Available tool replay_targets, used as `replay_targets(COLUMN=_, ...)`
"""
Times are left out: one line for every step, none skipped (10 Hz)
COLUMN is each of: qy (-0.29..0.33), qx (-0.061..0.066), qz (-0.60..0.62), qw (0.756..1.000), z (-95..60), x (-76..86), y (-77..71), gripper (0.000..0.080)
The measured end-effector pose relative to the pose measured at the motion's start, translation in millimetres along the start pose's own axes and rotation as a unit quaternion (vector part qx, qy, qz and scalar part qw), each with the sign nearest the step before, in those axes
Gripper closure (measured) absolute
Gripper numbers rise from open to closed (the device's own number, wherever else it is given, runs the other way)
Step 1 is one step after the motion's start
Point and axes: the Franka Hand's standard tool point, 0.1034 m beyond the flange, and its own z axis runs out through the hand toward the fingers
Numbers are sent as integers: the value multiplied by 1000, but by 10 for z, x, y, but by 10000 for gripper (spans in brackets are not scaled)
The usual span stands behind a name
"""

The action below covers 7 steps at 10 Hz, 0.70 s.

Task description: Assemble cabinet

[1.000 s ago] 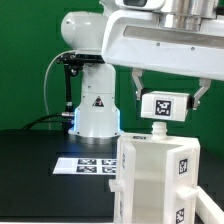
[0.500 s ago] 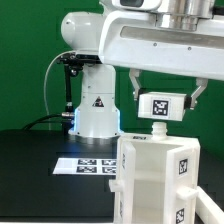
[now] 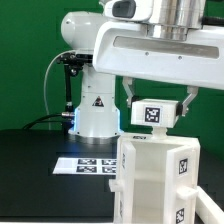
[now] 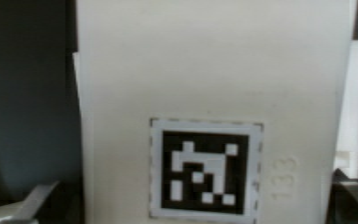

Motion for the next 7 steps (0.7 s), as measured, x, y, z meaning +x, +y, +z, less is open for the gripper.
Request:
replay_targets(qy=3, qx=1, qz=1, qw=1000, z=3, x=8, y=0, gripper=232)
replay_targets(qy=4, qx=2, qz=3, qw=1000, z=2, x=3, y=0, gripper=232)
replay_targets(qy=4, qx=3, qz=3, qw=1000, z=-5, x=-3, y=-6, gripper=232)
replay_targets(qy=3, qx=2, qz=2, qw=1000, z=-13, x=-5, y=-17, gripper=232)
replay_targets(qy=3, qx=1, qz=1, qw=1000, z=-35, x=16, y=-37, gripper=232)
replay_targets(qy=3, qx=1, qz=1, qw=1000, z=-26, x=18, y=-34, gripper=232)
replay_targets(qy=3, qx=1, qz=1, qw=1000, z=-23, x=18, y=-33, gripper=233)
